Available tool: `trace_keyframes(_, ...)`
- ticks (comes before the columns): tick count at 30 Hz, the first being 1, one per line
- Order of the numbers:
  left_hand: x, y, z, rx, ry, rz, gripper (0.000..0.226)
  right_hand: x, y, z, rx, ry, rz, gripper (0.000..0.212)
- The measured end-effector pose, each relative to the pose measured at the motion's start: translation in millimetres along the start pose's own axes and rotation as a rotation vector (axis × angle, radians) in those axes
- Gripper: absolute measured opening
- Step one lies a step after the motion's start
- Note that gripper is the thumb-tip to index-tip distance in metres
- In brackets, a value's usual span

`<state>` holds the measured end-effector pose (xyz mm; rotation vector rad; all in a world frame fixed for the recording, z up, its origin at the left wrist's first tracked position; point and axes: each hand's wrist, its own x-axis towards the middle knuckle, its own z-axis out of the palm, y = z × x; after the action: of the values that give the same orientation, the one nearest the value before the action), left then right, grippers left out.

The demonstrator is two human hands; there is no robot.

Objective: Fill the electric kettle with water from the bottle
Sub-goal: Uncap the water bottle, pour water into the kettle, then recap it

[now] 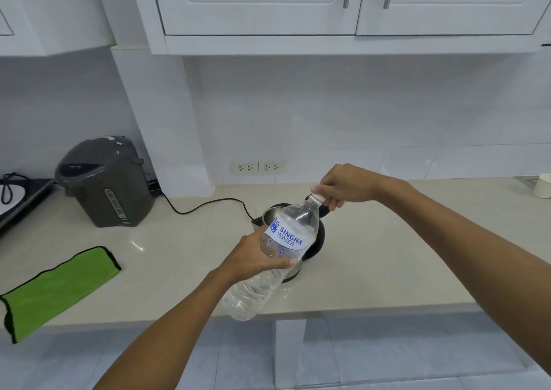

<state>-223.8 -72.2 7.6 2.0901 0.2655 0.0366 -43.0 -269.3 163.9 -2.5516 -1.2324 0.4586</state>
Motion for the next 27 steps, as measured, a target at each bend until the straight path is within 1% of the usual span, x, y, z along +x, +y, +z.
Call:
trace_keyframes(1,0,1,0,-0.005,0.004,0.001,0.076,1,-2,4,-0.023,0.021,0.027,0.051)
trace_keyframes(4,-2,2,0,-0.006,0.015,0.001,0.076,4,-7,14,-0.052,0.054,0.088,0.061)
trace_keyframes(7,-3,-1,0,0.008,0.017,-0.004,0.077,1,-14,13,-0.065,0.027,0.122,0.064)
trace_keyframes(9,-4,-1,0,0.016,0.021,-0.003,0.077,0,-16,15,-0.086,0.02,0.138,0.062)
trace_keyframes(10,-4,-1,0,0.018,0.023,-0.002,0.077,-1,-17,17,-0.128,0.025,0.124,0.057)
trace_keyframes(11,-4,-1,0,0.021,0.025,0.0,0.078,0,-16,18,-0.209,0.031,0.111,0.044)
trace_keyframes(12,-4,-1,0,0.023,0.026,0.001,0.078,0,-16,20,-0.201,0.069,0.131,0.028)
trace_keyframes(13,-5,-1,0,0.025,0.027,0.001,0.077,1,-16,22,-0.2,0.087,0.154,0.019)
trace_keyframes(15,-6,-1,1,0.023,0.022,-0.002,0.076,1,-18,23,-0.145,0.076,0.184,0.014)
trace_keyframes(16,-6,-1,1,0.022,0.018,-0.001,0.076,2,-20,23,-0.105,0.1,0.177,0.023)
trace_keyframes(17,-7,-2,1,0.022,0.014,0.001,0.075,2,-22,22,-0.123,0.083,0.174,0.042)
trace_keyframes(18,-7,-2,1,0.021,0.013,0.003,0.075,3,-20,20,-0.047,0.082,0.181,0.055)
trace_keyframes(19,-7,-2,0,0.018,0.016,0.002,0.074,4,-19,17,0.008,0.074,0.181,0.061)
trace_keyframes(20,-7,-3,-1,0.011,0.022,-0.002,0.074,4,-19,12,0.061,0.058,0.166,0.062)
trace_keyframes(21,-7,-4,-3,0.005,0.028,-0.007,0.074,4,-17,8,0.123,0.032,0.135,0.058)
trace_keyframes(23,-6,-7,-6,0.004,0.033,-0.012,0.077,2,-11,0,0.255,-0.009,0.048,0.042)
trace_keyframes(25,-5,-9,-8,0.015,0.033,-0.011,0.08,2,-2,-4,0.296,-0.031,-0.015,0.03)
trace_keyframes(27,-5,-9,-10,0.02,0.033,-0.005,0.081,4,2,-3,0.32,-0.047,-0.054,0.026)
